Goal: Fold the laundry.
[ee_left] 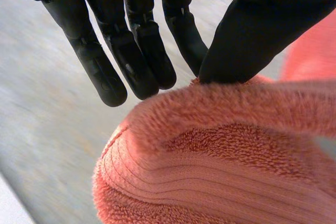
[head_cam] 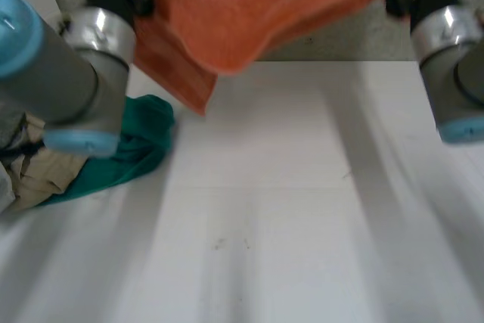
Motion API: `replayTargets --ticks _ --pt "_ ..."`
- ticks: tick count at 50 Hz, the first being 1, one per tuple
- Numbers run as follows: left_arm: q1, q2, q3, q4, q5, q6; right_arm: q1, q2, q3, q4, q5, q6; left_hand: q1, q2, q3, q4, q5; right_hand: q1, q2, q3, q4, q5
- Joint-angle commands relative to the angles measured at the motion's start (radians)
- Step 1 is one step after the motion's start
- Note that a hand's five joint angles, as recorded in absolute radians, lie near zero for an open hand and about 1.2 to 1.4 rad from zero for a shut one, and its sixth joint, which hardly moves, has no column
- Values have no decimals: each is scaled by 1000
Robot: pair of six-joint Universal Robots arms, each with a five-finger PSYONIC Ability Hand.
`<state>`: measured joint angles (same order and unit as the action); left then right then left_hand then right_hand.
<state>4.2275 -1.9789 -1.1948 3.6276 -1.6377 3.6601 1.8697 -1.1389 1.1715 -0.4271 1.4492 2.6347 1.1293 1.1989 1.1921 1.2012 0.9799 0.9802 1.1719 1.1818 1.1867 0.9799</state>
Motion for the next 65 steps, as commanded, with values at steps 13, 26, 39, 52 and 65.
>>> replayTargets --ticks 13,26,39,52,65 --pt "-44 -136 -339 -69 12 2 -73 76 450 185 -70 -71 25 -45 -38 -47 0 416 224 215 210 242" --pt "66 43 -479 -222 176 2 -139 70 456 189 -67 -64 -625 -695 -688 -697 -650 416 224 215 210 242" --pt "189 101 -618 -213 276 8 -139 70 456 189 -67 -64 -643 -712 -706 -715 -668 416 224 215 210 242" --pt "169 26 -620 -83 305 9 -139 70 459 189 -62 -62 -608 -677 -670 -679 -633 416 224 215 210 242" --pt "154 -86 -577 -33 302 126 -139 68 456 205 -58 -79 236 167 174 164 211 416 224 215 210 242"
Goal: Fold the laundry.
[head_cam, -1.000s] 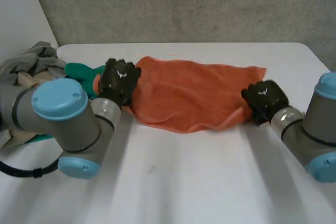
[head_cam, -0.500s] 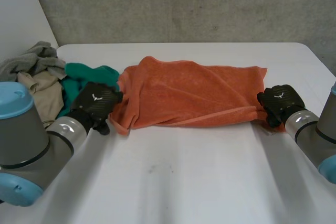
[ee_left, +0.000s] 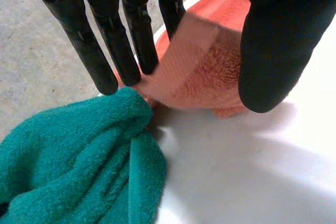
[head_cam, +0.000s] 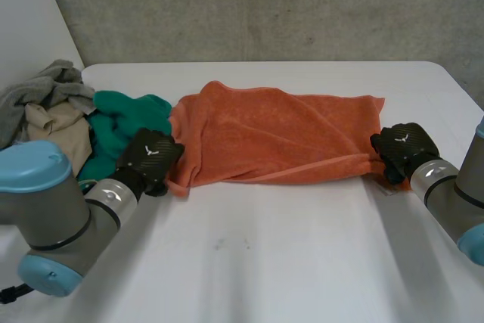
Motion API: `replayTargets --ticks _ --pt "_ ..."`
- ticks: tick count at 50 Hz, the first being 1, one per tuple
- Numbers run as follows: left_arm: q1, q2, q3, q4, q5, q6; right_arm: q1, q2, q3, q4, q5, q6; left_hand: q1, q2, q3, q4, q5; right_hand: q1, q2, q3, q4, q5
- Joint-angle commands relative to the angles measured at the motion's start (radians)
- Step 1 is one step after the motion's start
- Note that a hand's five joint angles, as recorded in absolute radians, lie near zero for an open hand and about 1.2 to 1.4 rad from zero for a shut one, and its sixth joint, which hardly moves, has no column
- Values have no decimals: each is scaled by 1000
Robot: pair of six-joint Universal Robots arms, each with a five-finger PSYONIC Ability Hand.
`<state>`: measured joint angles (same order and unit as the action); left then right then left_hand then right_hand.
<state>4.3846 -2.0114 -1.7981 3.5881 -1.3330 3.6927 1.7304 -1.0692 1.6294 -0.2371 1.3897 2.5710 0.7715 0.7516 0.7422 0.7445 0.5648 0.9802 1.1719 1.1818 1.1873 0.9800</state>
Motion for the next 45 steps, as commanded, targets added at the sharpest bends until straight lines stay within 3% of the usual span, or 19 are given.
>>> replayTargets --ticks 1,8,13,16,20,24,34,39,42,45 --pt "-4 -55 28 6 -5 105 0 -2 -3 24 2 -18 624 644 654 651 657 416 224 214 209 242" --pt "-5 22 9 -21 -46 144 -15 -98 -51 313 -5 -190 625 645 654 652 657 416 224 214 209 242" --pt "-22 229 -35 -218 -78 135 -129 -251 -62 554 -8 -414 625 645 654 652 657 416 224 214 209 242" --pt "-20 305 -41 -357 -80 121 -161 -304 -57 614 -8 -488 625 645 654 652 657 416 224 214 209 242" --pt "-17 341 -43 -526 -84 96 -180 -344 -22 680 0 -603 625 645 654 652 657 416 224 214 209 242" --pt "-14 327 -43 -606 -80 82 -183 -341 33 670 5 -656 625 645 654 652 657 416 224 214 209 242" --pt "-37 27 181 -353 -150 76 -172 -112 -121 446 29 -644 625 645 654 652 657 416 224 214 209 242" --pt "-74 -98 501 -247 -222 78 -115 -43 -291 267 37 -600 625 645 654 652 657 416 224 214 209 242" --pt "-73 -130 641 -184 -227 75 -74 -22 -425 110 38 -548 625 645 654 652 657 416 224 214 209 242" --pt "-73 -164 824 -39 -226 76 -66 -23 -534 -86 35 -491 625 645 654 652 657 416 224 214 209 242"
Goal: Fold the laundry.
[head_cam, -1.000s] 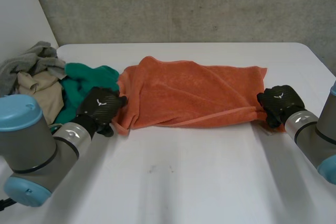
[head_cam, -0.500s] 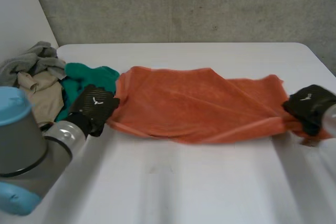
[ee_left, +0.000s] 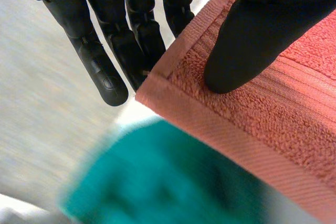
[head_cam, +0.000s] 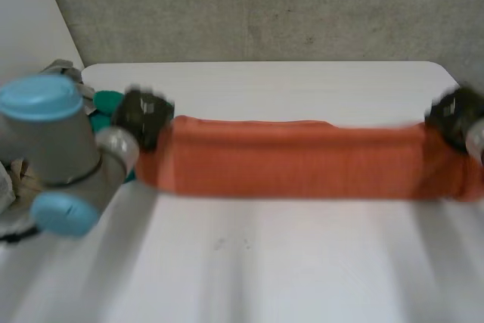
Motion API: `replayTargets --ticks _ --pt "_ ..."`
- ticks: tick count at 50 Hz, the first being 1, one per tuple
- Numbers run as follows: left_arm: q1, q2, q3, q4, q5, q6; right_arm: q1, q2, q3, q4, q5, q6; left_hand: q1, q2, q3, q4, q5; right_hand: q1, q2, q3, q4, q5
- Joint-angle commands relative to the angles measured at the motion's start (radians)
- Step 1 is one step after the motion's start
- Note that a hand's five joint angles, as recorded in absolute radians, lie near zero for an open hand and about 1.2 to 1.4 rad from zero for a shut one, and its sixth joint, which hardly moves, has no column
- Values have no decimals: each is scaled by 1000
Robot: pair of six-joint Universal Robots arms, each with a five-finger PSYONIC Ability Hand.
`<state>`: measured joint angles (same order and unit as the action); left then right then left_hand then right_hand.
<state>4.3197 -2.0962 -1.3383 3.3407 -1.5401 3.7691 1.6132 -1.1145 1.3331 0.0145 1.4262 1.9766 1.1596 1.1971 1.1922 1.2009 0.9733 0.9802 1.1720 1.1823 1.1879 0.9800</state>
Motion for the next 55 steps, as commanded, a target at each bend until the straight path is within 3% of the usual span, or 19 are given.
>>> replayTargets --ticks 1,3,8,21,29,36,39,46,55 --pt "-5 -87 430 289 -22 -6 51 22 -251 -382 -1 114 237 199 204 195 248 416 224 214 208 242" --pt "-3 -90 478 351 -25 -17 51 16 -291 -557 5 160 237 199 204 195 248 416 224 214 208 242" --pt "0 -82 535 470 -25 -104 63 1 -292 -708 11 223 237 199 204 195 248 416 224 214 208 242" --pt "3 -54 145 464 -11 -138 109 12 -19 -547 10 241 237 199 204 195 248 416 224 214 208 242" --pt "3 -64 -96 462 -8 -137 108 123 139 -539 7 245 237 199 204 195 248 416 224 214 208 242" --pt "2 -61 -166 464 -8 -140 93 140 228 -495 -6 343 237 199 204 195 248 416 224 214 208 242" --pt "8 -58 -183 464 -8 -140 73 130 233 -427 -12 442 237 199 204 195 248 51 -141 -151 -157 -123" --pt "26 -25 -217 462 -8 -140 7 99 181 -214 -84 612 237 199 204 195 248 -278 -470 -480 -486 -453" --pt "26 -12 -234 461 -11 -143 -50 113 65 -33 -193 662 237 199 204 195 248 -299 -491 -501 -507 -474"
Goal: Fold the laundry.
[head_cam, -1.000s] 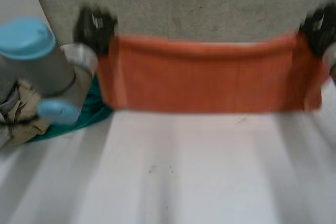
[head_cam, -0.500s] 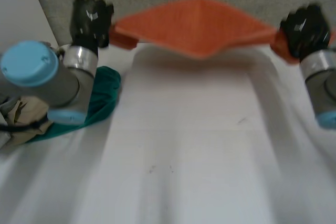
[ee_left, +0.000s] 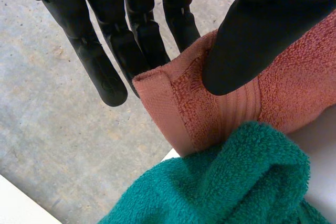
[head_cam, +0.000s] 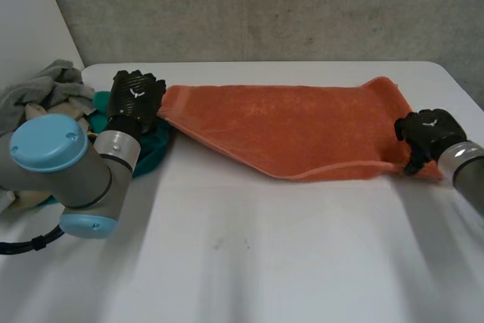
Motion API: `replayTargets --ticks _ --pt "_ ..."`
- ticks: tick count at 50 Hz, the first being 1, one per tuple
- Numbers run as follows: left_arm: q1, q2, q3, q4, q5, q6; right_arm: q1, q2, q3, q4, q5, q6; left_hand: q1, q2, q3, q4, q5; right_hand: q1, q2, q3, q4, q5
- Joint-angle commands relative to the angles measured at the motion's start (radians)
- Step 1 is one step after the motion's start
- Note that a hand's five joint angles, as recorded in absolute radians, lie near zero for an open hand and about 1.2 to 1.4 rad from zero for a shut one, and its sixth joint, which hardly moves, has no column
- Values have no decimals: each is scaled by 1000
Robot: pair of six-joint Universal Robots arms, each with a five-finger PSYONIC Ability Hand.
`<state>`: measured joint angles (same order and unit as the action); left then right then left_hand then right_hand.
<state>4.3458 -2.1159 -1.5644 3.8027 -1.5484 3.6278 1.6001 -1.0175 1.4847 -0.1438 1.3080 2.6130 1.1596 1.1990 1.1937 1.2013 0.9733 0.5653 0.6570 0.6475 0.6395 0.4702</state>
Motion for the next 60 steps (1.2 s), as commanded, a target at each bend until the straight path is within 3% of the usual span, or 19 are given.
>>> replayTargets --ticks 1,10,18,32,45,60 --pt "0 10 -9 -2 -1 -1 -38 23 -99 138 -78 25 237 197 203 195 248 104 12 22 30 25" --pt "2 8 -9 -8 -4 -1 -63 99 -175 256 -73 12 237 197 203 195 248 121 30 39 47 42" --pt "2 8 0 -14 -4 2 -100 62 -144 276 -87 4 237 197 203 195 248 160 68 78 86 80" --pt "2 33 40 -35 -4 0 -143 16 -11 182 -167 -108 237 197 203 195 248 136 44 54 62 57" --pt "2 33 141 -121 -5 -14 -147 106 -35 115 -168 -186 237 197 203 195 248 160 68 77 85 80" --pt "3 31 175 -123 -7 -17 -137 158 -109 52 -158 -172 237 197 203 195 248 395 303 312 320 315"
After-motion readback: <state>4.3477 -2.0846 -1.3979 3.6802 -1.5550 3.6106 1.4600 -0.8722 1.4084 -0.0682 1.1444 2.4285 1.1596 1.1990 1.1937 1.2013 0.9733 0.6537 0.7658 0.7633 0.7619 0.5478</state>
